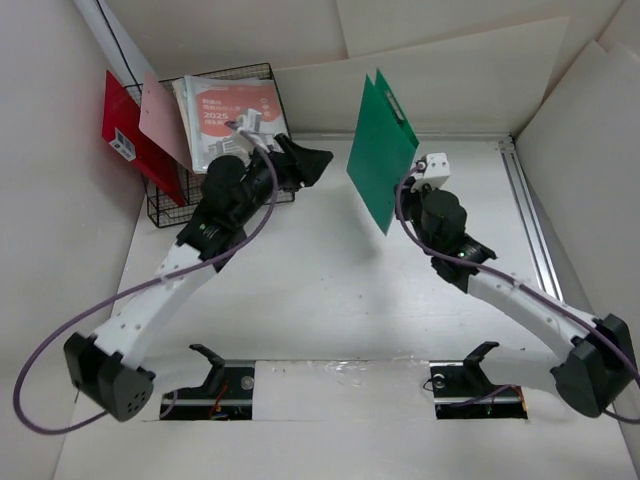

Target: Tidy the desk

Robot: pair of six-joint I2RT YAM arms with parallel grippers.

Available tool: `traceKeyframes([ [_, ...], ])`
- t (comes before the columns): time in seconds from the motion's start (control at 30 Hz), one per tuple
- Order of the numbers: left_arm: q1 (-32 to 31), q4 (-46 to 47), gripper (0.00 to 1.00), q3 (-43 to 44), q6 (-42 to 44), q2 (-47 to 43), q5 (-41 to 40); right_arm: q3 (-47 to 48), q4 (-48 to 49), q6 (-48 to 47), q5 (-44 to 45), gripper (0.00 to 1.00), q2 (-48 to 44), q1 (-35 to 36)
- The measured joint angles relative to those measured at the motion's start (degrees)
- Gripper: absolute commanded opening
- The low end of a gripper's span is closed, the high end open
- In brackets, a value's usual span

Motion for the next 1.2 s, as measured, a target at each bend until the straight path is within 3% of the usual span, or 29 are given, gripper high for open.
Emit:
traceKeyframes([
  [0.13,-0.22,1.27,0.53,-6.67,-0.13,-11.23,-8.09,3.26,-4.48,1.57,-1.31,0.00,-6.21,0.74],
  [0.33,0.00,-2.95,0.52,-16.61,-3.26,-24.87,-30.38,12.24,-5.75,2.51,-4.35,0.00,-8.55,4.39],
  [0.53,0.35,-14.45,0.39,-22.16,-10.05,-30.97,-51.32,15.74,-6.16,2.60,-8.50,0.00,-8.41,6.88],
  [0.7,0.35,-19.47,0.39,-24.48,-11.56,-31.71,-58.71,18.03,-7.89,2.97,-13.00,0.00,-7.43,7.80],
  [0.93,1.62,-21.86,0.41,-22.97,-12.63,-16.87,-57.37,19.43,-8.11,3.93,-18.29,0.00,-7.41,10.69],
  [1.1,19.06,-15.50,0.35,-23.10,-10.67,-15.61,-38.77,18.56,-8.74,4.07,-19.98,0.00,-8.94,11.34],
  [1.2,21.94,-13.09,0.35,-23.06,-10.16,-19.76,-32.85,18.56,-8.72,4.09,-20.17,0.00,-9.07,11.39],
])
